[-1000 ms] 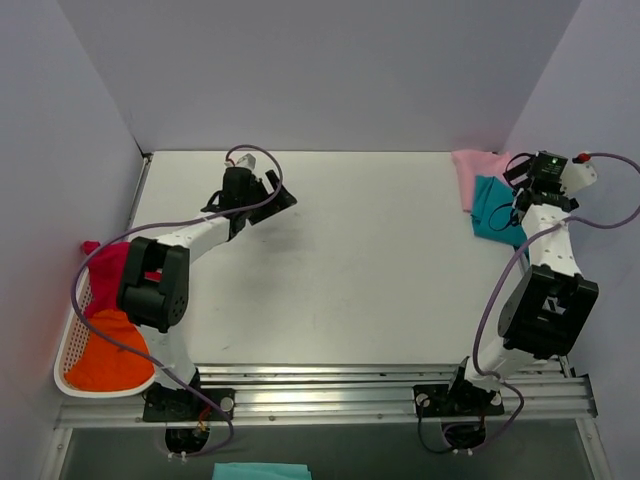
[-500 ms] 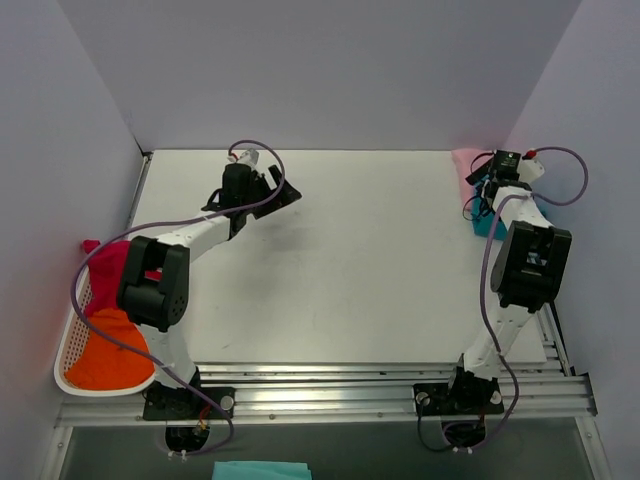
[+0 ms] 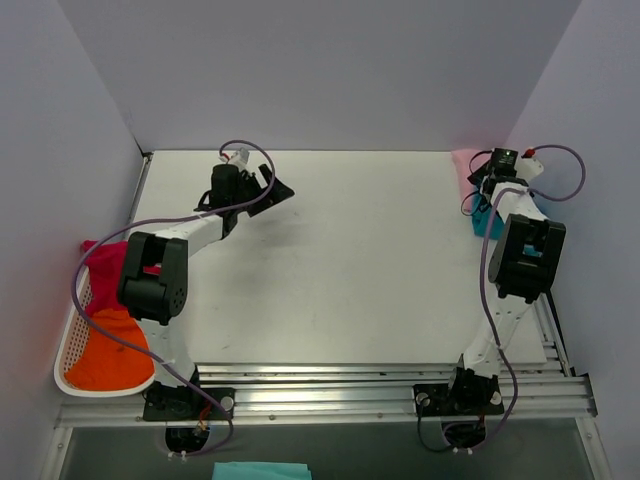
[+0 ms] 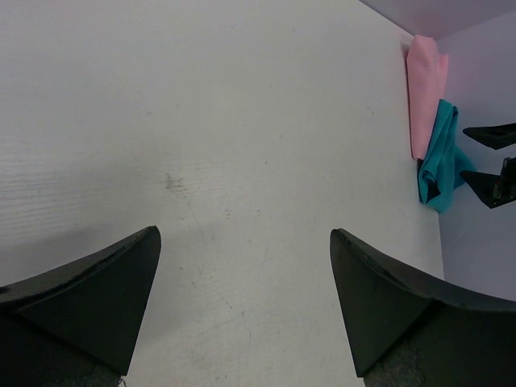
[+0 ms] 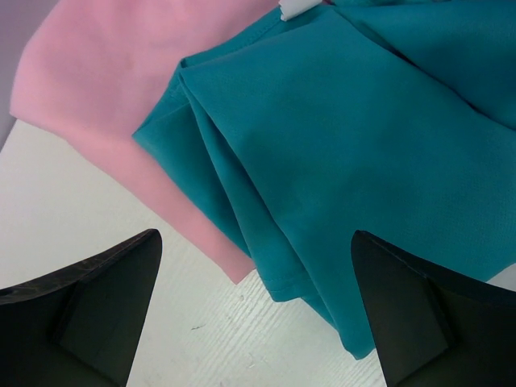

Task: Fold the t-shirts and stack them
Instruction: Neatly place the folded tshirt to the corner

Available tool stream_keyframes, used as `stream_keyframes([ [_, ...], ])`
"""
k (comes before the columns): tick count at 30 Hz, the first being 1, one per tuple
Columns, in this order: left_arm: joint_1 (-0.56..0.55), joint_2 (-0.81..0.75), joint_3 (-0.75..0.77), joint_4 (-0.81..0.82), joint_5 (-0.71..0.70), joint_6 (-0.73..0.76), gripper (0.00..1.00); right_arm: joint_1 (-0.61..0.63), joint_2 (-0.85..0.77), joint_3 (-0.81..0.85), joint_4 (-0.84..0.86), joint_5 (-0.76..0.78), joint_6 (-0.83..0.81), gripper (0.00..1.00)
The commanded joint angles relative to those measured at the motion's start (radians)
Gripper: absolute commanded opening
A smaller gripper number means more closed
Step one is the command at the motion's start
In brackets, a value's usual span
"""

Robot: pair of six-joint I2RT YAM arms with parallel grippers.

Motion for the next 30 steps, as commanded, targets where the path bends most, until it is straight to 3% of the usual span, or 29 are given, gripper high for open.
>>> stream_keyframes([
  [1,0.018,0.003,-0.013,0.097,0.051,-0.006,0.95,0.011,0.053,0.029,-0.014,0.05,-0.009,1.0],
  [9,0.041,0.029,-0.036,0.148,0.091,-0.028,0.95,0.011,0.133,0.089,-0.031,0.067,-0.003,0.98],
  [11,0.043,0.036,-0.035,0.153,0.094,-0.029,0.95,0.009,0.134,0.09,-0.029,0.07,-0.003,0.88],
  [14,0.048,0.049,-0.035,0.163,0.102,-0.032,0.95,0.011,0.127,0.081,-0.019,0.071,-0.004,0.53],
  [15,0.048,0.058,-0.035,0.168,0.102,-0.034,0.95,0.009,0.124,0.081,-0.019,0.073,-0.007,0.35],
  [21,0.049,0.069,-0.035,0.182,0.11,-0.042,0.95,0.011,0.098,0.07,-0.033,0.093,-0.004,0.03],
  [22,0.049,0.07,-0.033,0.182,0.11,-0.043,0.95,0.009,0.084,0.067,-0.031,0.096,-0.003,0.0],
  [30,0.049,0.073,-0.032,0.189,0.117,-0.049,0.95,0.009,0.029,0.083,-0.028,0.094,0.01,0.0],
])
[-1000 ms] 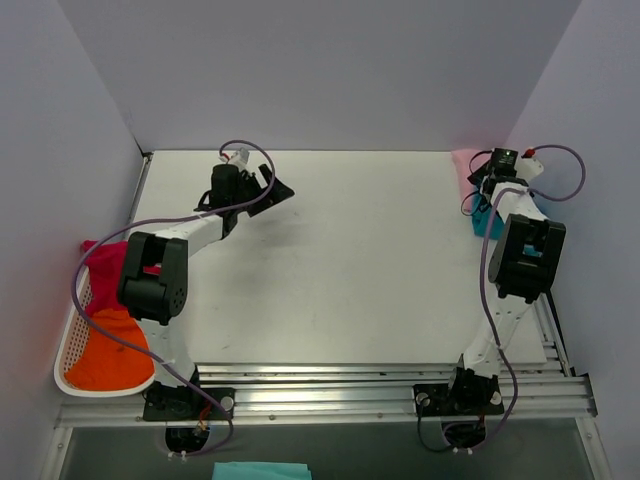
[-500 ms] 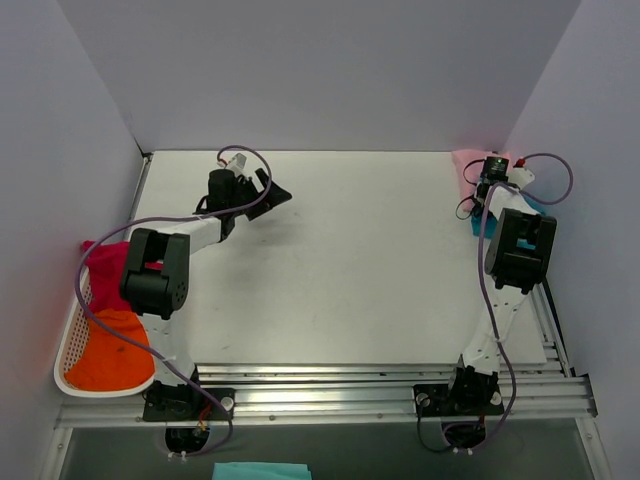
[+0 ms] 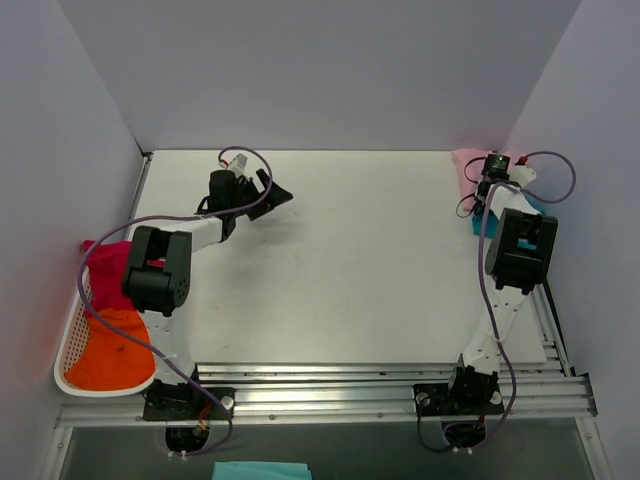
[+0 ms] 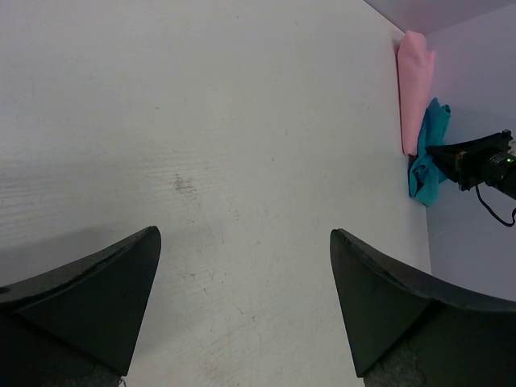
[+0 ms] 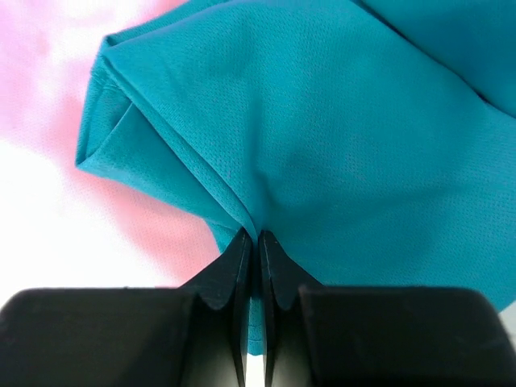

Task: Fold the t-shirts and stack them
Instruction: Neatly place the folded tshirt to the corner

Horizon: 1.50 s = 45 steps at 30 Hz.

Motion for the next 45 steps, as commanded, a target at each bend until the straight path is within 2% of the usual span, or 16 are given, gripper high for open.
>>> stream_keyframes([
  [1,0.009,0.0,0.005,0.061,0.027,-0.003,0.95,0.005,-0.11,0.036,-0.017,0.032,0.015,0.0],
  [8,0.009,0.014,0.016,0.065,0.037,-0.006,0.95,0.042,-0.137,0.09,0.001,0.015,0.018,0.0],
  [17,0.009,0.041,0.033,0.071,0.047,-0.005,0.95,0.102,-0.07,0.197,0.073,-0.018,0.016,0.0],
  [20,0.009,0.052,0.036,0.075,0.051,-0.005,0.95,0.125,-0.018,0.251,0.104,-0.015,0.018,0.0],
  [27,0.009,0.067,0.054,0.065,0.057,0.002,0.95,0.158,0.188,0.509,0.078,0.0,0.015,0.02],
  [28,0.009,0.067,0.056,0.059,0.056,0.008,0.95,0.16,0.205,0.55,0.07,0.009,0.016,0.08],
  [29,0.009,0.066,0.057,0.053,0.054,0.011,0.95,0.163,0.217,0.561,0.072,0.011,0.018,0.3],
  [31,0.01,0.066,0.06,0.044,0.053,0.024,0.95,0.166,0.24,0.566,0.084,0.026,0.024,0.65],
  [32,0.01,0.066,0.068,0.032,0.048,0.026,0.95,0.168,0.246,0.566,0.089,0.028,0.025,0.99],
  [38,0.01,0.074,0.074,0.033,0.053,0.025,0.95,0.172,0.246,0.512,0.124,0.025,0.029,1.0],
  [45,0.015,0.008,0.056,0.01,0.025,0.049,0.95,0.229,0.033,0.272,0.181,0.086,0.022,1.0],
])
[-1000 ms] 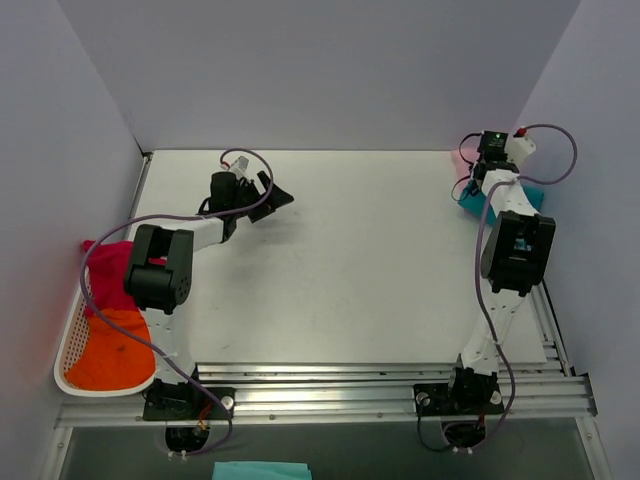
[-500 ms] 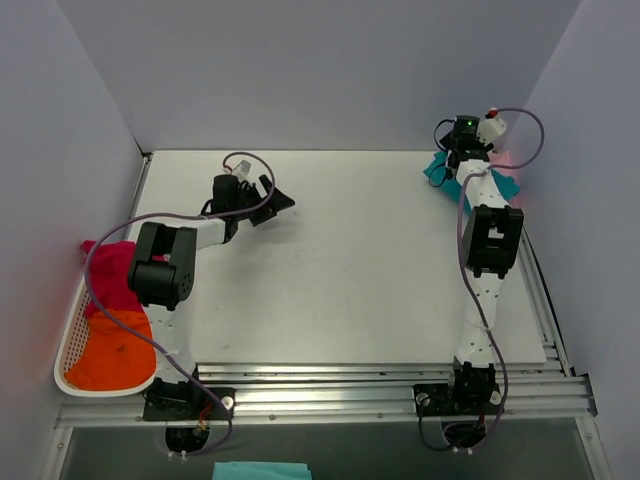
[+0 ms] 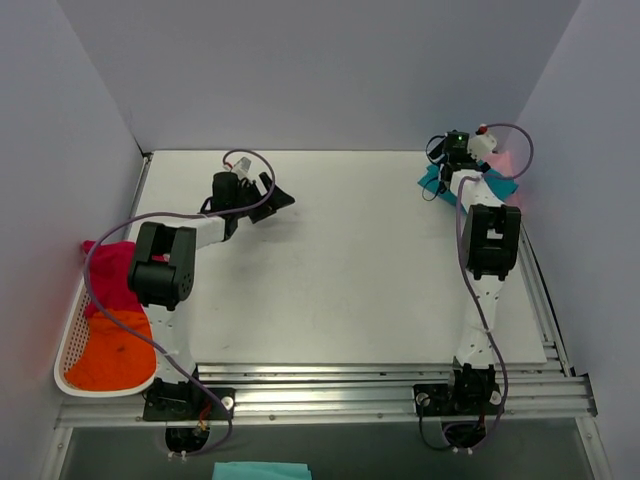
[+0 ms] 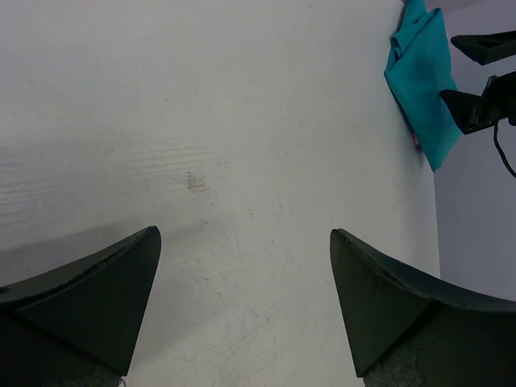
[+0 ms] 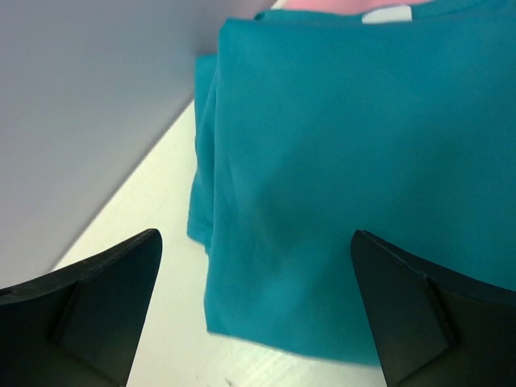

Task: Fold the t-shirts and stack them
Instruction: Neatly place the folded tshirt to the corner

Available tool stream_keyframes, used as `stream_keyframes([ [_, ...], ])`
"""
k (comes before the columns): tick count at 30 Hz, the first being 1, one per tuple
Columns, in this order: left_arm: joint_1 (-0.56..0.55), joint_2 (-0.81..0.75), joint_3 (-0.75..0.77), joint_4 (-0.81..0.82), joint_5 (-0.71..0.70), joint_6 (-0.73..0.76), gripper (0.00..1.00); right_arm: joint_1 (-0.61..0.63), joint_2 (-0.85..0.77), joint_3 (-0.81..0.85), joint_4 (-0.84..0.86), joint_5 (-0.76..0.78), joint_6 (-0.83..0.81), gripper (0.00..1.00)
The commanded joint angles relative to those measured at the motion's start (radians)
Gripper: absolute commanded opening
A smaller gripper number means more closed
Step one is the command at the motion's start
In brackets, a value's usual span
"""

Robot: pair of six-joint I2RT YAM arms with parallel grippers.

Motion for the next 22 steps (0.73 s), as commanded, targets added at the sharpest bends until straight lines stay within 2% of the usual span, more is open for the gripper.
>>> stream_keyframes([
  [1,0.015,-0.071,0.011,0.004,-0.026,0.046,0.95,0.076,-0.199,-0.111,0.049,0.083,-0.008,1.0],
  [6,0.015,-0.186,-0.032,-0.042,-0.094,0.075,0.95,0.185,-0.446,-0.372,0.119,0.138,-0.054,1.0],
  [9,0.015,-0.247,-0.061,-0.063,-0.126,0.081,0.95,0.272,-0.582,-0.509,0.104,0.187,-0.076,1.0],
  [14,0.015,-0.353,-0.104,-0.112,-0.175,0.095,0.95,0.395,-0.751,-0.665,0.017,0.342,-0.076,1.0],
  [16,0.014,-0.39,-0.136,-0.14,-0.213,0.11,0.95,0.409,-0.783,-0.69,-0.039,0.379,-0.066,1.0],
  [22,0.001,-0.584,-0.242,-0.181,-0.31,0.132,0.95,0.429,-0.928,-0.84,0.001,0.318,-0.112,1.0],
])
